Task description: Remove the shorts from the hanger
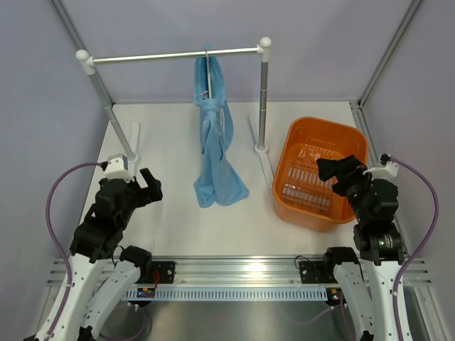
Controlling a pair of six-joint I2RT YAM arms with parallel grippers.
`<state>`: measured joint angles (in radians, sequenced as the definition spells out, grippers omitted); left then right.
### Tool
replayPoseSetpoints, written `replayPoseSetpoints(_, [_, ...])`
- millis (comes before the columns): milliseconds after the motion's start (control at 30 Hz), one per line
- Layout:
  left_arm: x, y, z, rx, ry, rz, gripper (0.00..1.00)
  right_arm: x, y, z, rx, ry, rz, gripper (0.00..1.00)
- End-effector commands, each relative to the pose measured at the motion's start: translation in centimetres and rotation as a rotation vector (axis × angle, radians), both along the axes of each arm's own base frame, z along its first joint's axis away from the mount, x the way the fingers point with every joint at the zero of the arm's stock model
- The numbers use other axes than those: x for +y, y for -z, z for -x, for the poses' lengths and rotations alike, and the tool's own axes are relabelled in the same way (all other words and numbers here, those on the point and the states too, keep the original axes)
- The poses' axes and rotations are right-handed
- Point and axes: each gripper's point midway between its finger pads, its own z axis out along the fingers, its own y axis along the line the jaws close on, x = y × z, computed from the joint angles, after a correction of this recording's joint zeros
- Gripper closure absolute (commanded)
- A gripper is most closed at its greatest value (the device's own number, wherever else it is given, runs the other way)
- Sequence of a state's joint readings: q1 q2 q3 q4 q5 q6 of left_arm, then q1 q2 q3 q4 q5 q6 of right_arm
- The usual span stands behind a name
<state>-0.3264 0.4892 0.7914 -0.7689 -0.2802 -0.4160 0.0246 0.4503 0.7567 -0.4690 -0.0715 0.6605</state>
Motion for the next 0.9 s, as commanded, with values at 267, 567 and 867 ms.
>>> replayPoseSetpoints(267, [-0.9, -0.9, -0.6, -0.027, 0.037, 0.016, 0.01, 0.4, -0.3, -0.2, 0.005, -0.029, 0.021, 0.01])
replayPoseSetpoints(567, [-3.6, -7.9, -1.6, -0.144, 0.164, 0.096, 0.01, 0.8, -0.3, 0.1, 0.0, -0.053, 0.015, 0.01])
replayPoseSetpoints(867, [-6.6, -21.2, -6.8, -0.292, 0.202, 0.171, 0.01, 1.3, 0.7, 0.0, 0.026, -0.071, -0.021, 0.01])
